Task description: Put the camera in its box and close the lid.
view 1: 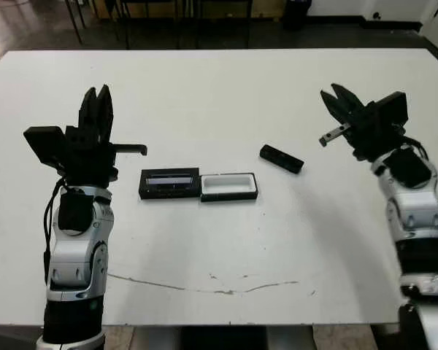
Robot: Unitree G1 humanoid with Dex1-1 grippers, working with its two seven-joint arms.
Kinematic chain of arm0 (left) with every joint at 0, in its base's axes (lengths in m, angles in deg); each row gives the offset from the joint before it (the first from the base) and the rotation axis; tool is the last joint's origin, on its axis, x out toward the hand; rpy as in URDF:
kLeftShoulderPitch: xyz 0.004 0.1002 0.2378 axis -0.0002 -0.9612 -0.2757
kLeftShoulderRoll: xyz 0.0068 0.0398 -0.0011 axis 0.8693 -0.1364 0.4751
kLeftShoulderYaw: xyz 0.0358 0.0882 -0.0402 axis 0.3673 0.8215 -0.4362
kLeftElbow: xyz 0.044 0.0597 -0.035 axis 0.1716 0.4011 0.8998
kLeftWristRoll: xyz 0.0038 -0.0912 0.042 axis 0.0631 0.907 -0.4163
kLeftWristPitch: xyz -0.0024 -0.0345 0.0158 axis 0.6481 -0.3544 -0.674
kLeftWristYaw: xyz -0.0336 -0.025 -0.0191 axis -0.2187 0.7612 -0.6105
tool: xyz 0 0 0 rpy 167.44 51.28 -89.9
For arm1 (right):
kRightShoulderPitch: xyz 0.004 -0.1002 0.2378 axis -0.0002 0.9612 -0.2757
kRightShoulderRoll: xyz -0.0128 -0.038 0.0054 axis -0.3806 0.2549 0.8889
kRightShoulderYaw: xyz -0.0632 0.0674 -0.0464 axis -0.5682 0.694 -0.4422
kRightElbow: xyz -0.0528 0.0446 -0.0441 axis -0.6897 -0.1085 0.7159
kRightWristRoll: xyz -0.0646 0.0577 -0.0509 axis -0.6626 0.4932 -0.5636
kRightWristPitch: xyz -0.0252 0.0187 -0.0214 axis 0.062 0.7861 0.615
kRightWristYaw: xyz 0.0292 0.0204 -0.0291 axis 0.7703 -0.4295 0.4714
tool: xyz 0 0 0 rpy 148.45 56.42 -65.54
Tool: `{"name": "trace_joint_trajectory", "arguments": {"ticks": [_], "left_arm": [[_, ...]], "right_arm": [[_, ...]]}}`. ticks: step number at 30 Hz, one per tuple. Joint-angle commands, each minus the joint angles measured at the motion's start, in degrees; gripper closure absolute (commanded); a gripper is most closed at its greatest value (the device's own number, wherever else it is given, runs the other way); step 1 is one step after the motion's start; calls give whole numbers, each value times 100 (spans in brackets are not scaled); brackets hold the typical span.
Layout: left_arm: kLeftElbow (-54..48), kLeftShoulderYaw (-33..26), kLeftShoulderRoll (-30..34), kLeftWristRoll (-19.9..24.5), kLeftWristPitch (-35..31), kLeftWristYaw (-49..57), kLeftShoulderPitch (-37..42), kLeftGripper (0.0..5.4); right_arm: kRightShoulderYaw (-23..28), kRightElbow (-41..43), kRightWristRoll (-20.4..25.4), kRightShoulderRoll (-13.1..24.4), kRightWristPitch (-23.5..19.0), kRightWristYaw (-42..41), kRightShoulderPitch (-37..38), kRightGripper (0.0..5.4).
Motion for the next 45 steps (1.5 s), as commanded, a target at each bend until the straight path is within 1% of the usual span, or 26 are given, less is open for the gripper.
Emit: {"name": "trace_joint_trajectory", "arguments": {"ticks": [1,4,6,8,11,15,17,19,23,24,28,35,37,41,45], "left_arm": [[29,6,57,-64,-34,14,-86,540],[-7,14,60,-94,-62,25,-111,540],[-16,14,55,-88,-72,14,-118,540],[-30,16,56,-81,-78,-4,-135,540],[-53,26,41,-88,-103,14,-156,540],[-48,31,14,-49,-120,23,-170,540],[-28,21,8,-9,-119,12,-171,540],[-1,15,18,11,-112,5,-169,540],[8,16,31,12,-113,3,-184,540],[8,14,25,22,-124,6,-182,540],[65,20,42,-8,-56,-9,-169,540],[77,42,36,-45,-17,-3,-180,540],[62,35,24,-35,-32,15,-183,540],[65,28,31,-37,-14,15,-184,540],[40,34,9,-25,-68,40,-184,540]], "right_arm": [[-284,-363,-24,218,-385,-651,-228,502],[-512,-445,-104,345,-713,-1100,-354,437],[-639,-485,-141,388,-775,-1355,-393,392],[-729,-556,-125,394,-752,-1596,-408,346],[-795,-700,-16,382,-886,-1979,-463,282],[-847,-871,48,386,-883,-2407,-518,193],[-842,-906,70,374,-916,-2519,-531,148],[-802,-997,105,337,-859,-2575,-542,104],[-793,-1126,45,286,-771,-2489,-537,12],[-795,-1160,23,273,-767,-2444,-538,1],[-830,-1324,-86,224,-763,-2214,-561,1],[-907,-2000,-250,74,-461,-2087,-759,1],[-935,-2042,-283,39,-481,-2101,-783,1],[-989,-2187,-326,-40,-383,-2140,-814,1],[-1136,-2192,-527,-74,-321,-2022,-795,1]]}}
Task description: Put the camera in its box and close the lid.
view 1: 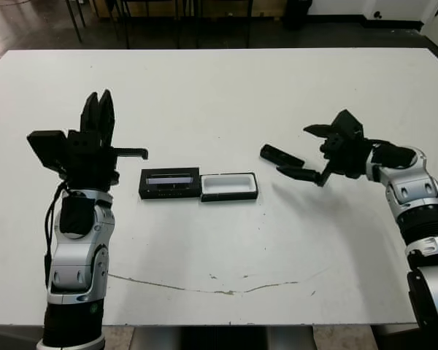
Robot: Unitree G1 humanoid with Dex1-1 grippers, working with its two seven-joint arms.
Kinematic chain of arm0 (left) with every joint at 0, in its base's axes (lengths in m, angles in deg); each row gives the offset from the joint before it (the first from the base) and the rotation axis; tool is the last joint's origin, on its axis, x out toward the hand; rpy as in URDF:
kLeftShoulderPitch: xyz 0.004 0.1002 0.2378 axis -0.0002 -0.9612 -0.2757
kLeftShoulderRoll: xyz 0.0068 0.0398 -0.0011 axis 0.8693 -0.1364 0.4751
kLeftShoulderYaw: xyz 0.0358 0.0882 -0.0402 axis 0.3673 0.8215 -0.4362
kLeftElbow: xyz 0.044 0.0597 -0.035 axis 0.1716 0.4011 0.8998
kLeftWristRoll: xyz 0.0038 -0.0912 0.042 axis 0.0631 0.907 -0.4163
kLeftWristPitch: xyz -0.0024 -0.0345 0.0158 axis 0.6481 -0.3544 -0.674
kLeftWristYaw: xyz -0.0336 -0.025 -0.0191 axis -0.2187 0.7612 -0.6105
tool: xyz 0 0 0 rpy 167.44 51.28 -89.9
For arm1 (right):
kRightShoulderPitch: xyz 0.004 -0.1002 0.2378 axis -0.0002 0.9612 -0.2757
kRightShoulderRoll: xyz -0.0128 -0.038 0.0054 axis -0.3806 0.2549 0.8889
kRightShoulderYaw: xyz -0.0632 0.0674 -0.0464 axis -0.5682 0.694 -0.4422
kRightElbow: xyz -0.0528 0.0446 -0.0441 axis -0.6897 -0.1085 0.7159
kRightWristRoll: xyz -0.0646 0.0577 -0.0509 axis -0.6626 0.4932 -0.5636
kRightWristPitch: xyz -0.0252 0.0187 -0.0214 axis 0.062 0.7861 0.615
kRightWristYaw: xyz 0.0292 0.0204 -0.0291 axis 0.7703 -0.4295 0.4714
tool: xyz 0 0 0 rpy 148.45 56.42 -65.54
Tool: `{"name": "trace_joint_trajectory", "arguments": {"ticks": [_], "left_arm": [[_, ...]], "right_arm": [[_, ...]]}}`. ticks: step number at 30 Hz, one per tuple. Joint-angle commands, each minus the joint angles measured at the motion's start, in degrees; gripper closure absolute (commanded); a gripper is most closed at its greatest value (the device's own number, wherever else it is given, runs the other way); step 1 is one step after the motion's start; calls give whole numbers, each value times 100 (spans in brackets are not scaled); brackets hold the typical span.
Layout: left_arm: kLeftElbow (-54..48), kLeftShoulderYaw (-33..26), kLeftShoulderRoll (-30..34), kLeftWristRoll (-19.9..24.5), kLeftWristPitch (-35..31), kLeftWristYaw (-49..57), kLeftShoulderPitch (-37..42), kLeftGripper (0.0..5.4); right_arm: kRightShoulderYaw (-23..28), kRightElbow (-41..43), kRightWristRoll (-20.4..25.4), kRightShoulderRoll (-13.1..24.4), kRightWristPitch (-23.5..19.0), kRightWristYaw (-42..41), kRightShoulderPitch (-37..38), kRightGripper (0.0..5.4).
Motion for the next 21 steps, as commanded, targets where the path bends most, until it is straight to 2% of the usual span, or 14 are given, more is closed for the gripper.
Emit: {"name": "trace_joint_trajectory", "arguments": {"ticks": [1,5,13,18,21], "left_arm": [[23,-3,11,-20,-94,41,-81,540],[22,-10,22,-5,-88,34,-91,540],[26,-9,38,-83,-29,32,-106,540],[57,-9,27,-69,-27,29,-94,540],[63,-5,27,-62,-40,22,-89,540]], "right_arm": [[-143,-80,-205,-50,75,71,-28,1],[-216,-189,-297,-85,75,55,-18,61],[-303,-350,-560,-113,132,357,117,243],[-221,-577,-502,-211,276,528,191,356],[-161,-688,-416,-269,122,506,194,421]]}}
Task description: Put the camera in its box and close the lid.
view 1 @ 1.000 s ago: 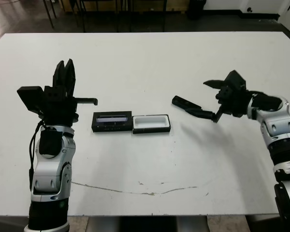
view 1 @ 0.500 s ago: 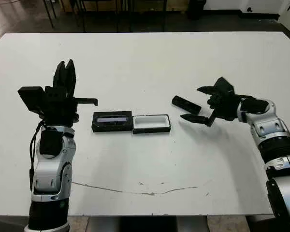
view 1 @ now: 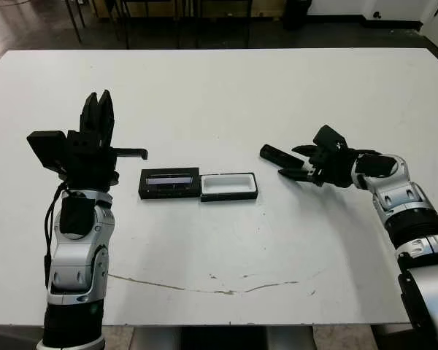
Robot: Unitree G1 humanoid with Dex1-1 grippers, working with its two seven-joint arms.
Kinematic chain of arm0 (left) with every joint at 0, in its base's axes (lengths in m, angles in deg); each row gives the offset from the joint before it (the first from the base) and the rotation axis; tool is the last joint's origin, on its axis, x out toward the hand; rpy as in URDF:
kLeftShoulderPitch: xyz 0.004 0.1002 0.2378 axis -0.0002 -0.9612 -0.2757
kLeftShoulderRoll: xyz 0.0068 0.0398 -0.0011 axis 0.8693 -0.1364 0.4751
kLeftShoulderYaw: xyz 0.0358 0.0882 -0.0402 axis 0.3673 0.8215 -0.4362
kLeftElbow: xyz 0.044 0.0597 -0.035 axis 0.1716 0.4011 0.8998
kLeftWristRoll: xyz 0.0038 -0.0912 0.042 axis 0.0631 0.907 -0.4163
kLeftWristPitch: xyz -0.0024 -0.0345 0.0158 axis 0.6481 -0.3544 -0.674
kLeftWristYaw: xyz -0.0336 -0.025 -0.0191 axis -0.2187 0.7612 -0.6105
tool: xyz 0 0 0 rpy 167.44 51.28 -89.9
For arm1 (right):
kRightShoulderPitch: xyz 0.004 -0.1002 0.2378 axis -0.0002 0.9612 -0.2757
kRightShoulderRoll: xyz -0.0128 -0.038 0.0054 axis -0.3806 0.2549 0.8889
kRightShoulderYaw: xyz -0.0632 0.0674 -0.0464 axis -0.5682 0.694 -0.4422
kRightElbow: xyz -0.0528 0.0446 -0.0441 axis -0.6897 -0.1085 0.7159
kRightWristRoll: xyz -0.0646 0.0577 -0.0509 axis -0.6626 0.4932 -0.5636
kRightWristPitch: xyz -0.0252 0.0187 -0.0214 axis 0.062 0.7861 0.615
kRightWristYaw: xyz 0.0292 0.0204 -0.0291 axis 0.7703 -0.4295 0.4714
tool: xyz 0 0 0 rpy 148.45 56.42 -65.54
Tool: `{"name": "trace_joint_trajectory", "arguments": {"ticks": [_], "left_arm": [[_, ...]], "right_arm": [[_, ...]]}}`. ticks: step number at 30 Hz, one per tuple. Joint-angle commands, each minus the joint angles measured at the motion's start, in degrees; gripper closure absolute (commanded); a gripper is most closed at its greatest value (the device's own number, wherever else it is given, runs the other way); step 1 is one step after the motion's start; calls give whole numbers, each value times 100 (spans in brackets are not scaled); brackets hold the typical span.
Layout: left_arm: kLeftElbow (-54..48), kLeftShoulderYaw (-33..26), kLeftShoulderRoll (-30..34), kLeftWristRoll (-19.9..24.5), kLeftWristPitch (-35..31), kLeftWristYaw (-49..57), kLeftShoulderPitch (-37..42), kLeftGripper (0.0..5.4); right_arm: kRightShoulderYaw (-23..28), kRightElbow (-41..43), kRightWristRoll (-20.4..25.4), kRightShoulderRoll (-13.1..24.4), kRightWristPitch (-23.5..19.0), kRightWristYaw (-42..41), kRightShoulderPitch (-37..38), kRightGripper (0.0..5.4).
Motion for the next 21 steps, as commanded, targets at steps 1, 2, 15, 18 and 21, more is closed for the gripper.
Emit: {"name": "trace_joint_trajectory", "arguments": {"ticks": [1,2,15,18,21], "left_arm": [[74,-3,34,-9,-38,-8,-76,540],[83,0,44,-21,-24,-15,-73,540],[-2,16,28,-46,-136,34,-88,540],[-24,32,24,-56,-165,49,-93,540],[-46,49,20,-49,-190,59,-101,540]], "right_arm": [[13,-224,5,-80,-173,-32,171,444],[23,-276,19,-90,-130,-59,171,467],[248,-437,383,-100,156,-521,34,523],[558,-392,836,-112,-7,-976,-114,528],[814,-503,1202,-139,-64,-1447,-350,530]]}}
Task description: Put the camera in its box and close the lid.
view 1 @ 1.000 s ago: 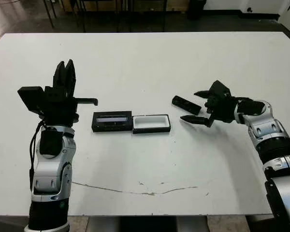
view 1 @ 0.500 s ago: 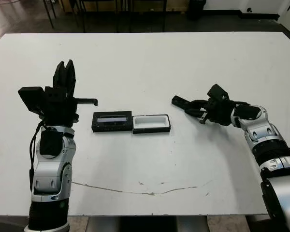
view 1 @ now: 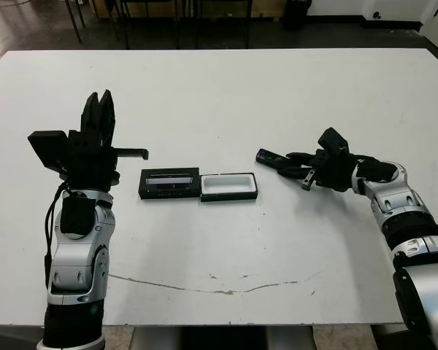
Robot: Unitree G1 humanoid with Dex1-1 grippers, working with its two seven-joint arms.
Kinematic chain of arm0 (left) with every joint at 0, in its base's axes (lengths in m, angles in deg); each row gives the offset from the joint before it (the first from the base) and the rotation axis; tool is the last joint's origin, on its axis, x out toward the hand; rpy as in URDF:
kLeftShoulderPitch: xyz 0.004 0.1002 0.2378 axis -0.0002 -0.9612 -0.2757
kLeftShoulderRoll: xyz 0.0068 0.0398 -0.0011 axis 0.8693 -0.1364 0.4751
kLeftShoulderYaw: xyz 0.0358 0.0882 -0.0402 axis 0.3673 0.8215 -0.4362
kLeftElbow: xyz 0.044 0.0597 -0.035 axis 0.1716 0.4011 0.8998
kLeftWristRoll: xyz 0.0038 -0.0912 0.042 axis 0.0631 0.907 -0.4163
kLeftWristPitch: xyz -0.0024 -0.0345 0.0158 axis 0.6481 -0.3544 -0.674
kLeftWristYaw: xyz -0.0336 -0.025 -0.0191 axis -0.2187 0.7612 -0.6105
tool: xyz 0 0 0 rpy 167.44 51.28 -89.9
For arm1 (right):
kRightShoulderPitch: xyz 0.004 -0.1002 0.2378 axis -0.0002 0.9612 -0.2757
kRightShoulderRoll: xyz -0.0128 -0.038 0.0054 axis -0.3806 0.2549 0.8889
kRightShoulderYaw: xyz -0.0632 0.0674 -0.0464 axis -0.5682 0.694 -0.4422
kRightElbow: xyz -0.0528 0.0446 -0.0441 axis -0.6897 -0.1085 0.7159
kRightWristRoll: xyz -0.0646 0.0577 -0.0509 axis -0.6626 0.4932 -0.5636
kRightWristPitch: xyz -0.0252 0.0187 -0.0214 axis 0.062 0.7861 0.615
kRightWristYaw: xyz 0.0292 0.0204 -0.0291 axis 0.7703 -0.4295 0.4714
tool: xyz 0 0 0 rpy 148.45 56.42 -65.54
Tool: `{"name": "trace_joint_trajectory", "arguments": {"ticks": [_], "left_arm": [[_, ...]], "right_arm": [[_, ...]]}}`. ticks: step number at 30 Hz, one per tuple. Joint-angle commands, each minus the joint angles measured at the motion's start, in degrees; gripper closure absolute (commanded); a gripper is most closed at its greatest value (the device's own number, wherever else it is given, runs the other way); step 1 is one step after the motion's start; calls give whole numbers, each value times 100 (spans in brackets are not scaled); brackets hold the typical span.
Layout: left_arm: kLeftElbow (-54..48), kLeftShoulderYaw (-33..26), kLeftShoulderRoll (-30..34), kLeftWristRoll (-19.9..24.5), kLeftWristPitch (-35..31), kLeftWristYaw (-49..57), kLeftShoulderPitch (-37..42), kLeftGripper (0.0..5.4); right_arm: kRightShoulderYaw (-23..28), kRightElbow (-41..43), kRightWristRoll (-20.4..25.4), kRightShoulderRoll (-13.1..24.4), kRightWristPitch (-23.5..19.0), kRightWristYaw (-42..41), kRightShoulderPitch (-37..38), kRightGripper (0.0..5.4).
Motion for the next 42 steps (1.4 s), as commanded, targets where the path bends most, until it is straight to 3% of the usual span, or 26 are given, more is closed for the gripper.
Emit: {"name": "trace_joint_trajectory", "arguments": {"ticks": [1,9,16,28,42], "left_arm": [[1,10,21,-33,-126,29,-104,540],[-12,15,23,-63,-107,36,-133,540],[-20,53,25,-121,-105,60,-133,540],[15,73,8,-157,-51,80,-88,540],[60,63,18,-141,13,56,-86,540]], "right_arm": [[276,-68,378,-51,-111,-471,-317,530],[223,1174,961,-119,-1263,-1383,-404,530],[-492,2581,804,9,-2224,-1580,-251,531],[-1274,3005,295,-23,-2146,-1482,-248,531],[-1316,2655,5,-12,-1823,-1171,-298,531]]}}
